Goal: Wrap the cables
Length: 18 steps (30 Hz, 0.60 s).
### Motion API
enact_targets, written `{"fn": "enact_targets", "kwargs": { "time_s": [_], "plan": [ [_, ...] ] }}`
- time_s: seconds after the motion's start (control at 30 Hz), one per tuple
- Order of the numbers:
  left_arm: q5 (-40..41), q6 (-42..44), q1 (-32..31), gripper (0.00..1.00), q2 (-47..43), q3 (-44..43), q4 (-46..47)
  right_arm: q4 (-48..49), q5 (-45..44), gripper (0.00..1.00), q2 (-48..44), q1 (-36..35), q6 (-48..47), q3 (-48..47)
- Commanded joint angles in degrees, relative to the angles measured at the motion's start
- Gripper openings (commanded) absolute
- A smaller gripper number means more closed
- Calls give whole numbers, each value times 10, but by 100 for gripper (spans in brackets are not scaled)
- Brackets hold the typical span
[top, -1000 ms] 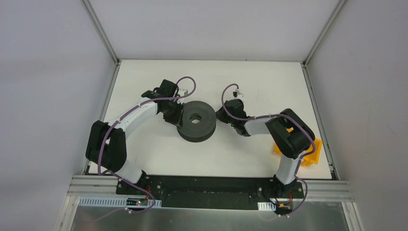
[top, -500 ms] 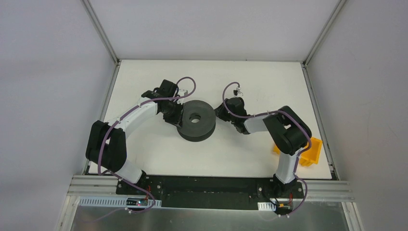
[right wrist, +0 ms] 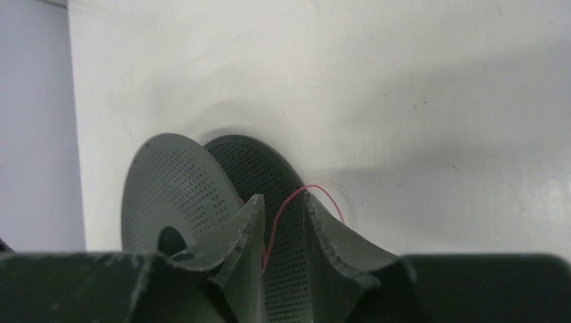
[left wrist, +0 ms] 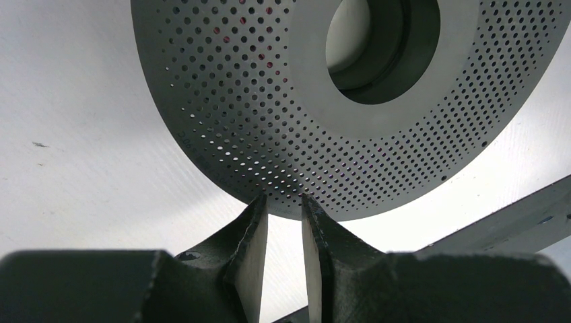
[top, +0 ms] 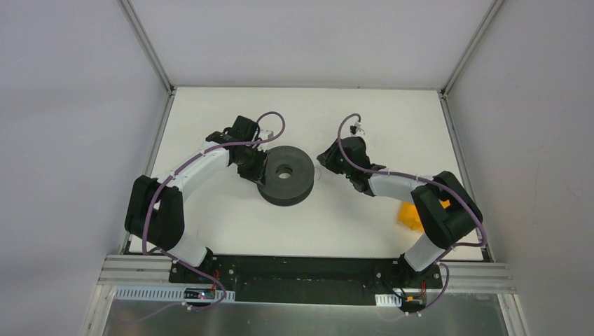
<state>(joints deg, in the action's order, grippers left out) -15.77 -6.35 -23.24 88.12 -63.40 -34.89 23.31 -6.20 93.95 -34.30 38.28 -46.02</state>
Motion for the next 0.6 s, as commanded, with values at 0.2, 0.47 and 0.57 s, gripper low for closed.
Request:
{"fn": "enact_targets", "kwargs": {
  "time_s": [0.2, 0.47, 0.57],
  "plan": [
    [3, 12, -1, 24, 0, -6, -11, 252, 71, 24, -29, 46, -517, 130],
    [6, 10, -1, 24, 2, -7, -11, 448, 413, 31, 74, 124, -823, 128],
    [17, 9, 0, 24, 3, -6, -11, 393, 459, 32, 83, 132, -952, 121]
  ]
}}
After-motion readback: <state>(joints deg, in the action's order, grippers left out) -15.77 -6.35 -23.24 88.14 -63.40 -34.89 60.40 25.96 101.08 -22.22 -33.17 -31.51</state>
